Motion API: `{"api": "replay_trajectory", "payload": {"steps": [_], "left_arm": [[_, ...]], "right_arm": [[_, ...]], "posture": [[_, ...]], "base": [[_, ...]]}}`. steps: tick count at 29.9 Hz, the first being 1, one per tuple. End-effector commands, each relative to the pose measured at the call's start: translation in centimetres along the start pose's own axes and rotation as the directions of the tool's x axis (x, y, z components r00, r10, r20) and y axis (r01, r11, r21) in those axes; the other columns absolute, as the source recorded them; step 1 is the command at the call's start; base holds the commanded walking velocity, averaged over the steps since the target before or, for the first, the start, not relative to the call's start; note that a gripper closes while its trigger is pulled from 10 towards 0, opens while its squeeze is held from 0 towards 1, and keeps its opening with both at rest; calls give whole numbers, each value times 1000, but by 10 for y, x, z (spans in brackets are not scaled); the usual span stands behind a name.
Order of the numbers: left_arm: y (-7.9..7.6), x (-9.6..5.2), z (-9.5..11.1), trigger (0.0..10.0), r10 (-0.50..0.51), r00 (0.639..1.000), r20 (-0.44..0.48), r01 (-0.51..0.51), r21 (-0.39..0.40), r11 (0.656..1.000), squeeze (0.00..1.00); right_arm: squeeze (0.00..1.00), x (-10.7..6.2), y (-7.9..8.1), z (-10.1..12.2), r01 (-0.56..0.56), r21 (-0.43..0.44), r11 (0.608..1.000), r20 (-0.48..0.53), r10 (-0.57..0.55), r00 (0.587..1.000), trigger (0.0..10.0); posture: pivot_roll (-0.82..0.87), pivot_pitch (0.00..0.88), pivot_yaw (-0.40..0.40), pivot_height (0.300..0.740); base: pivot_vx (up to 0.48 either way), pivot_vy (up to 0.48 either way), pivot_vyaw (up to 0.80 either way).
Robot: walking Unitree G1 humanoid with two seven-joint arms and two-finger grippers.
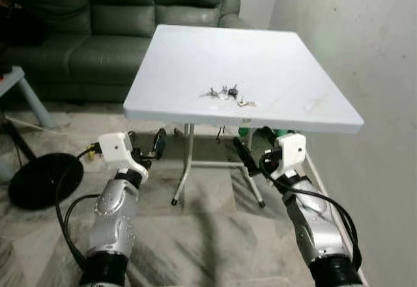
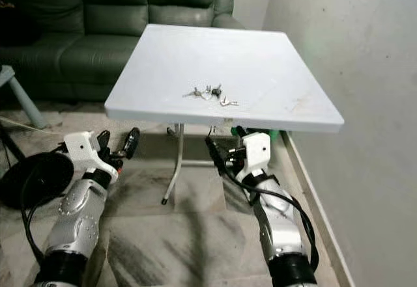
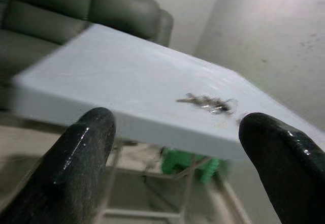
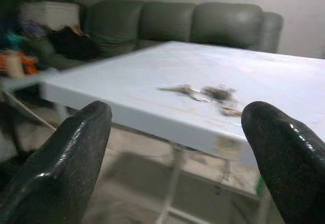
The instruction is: Hang keys on a hook
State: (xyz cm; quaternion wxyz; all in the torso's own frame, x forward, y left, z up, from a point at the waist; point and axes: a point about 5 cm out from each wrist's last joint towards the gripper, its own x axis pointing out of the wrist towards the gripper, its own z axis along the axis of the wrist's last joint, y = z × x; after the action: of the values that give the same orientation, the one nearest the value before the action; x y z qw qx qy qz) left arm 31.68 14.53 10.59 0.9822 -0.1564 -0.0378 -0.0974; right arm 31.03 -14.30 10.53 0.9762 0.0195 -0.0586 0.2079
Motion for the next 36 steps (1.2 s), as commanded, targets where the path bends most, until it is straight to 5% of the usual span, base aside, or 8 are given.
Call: {"api": "replay_trajectory", "payload": {"steps": [1, 36], "left_arm": [[4, 2, 4, 10000, 11, 1000, 6, -11, 22, 1000, 0], [5, 0, 3, 10000, 43, 999, 8, -43, 13, 999, 0]], "right_arm": [[0, 5, 0, 9, -2, 2, 1000, 37, 2, 999, 10000], [0, 3, -1, 8, 6, -18, 1000, 21, -6, 1000, 10000]], "posture": [[-12, 0, -50, 740], [-9, 0, -56, 740]], "base": [[465, 0, 0], [441, 0, 0]]}}
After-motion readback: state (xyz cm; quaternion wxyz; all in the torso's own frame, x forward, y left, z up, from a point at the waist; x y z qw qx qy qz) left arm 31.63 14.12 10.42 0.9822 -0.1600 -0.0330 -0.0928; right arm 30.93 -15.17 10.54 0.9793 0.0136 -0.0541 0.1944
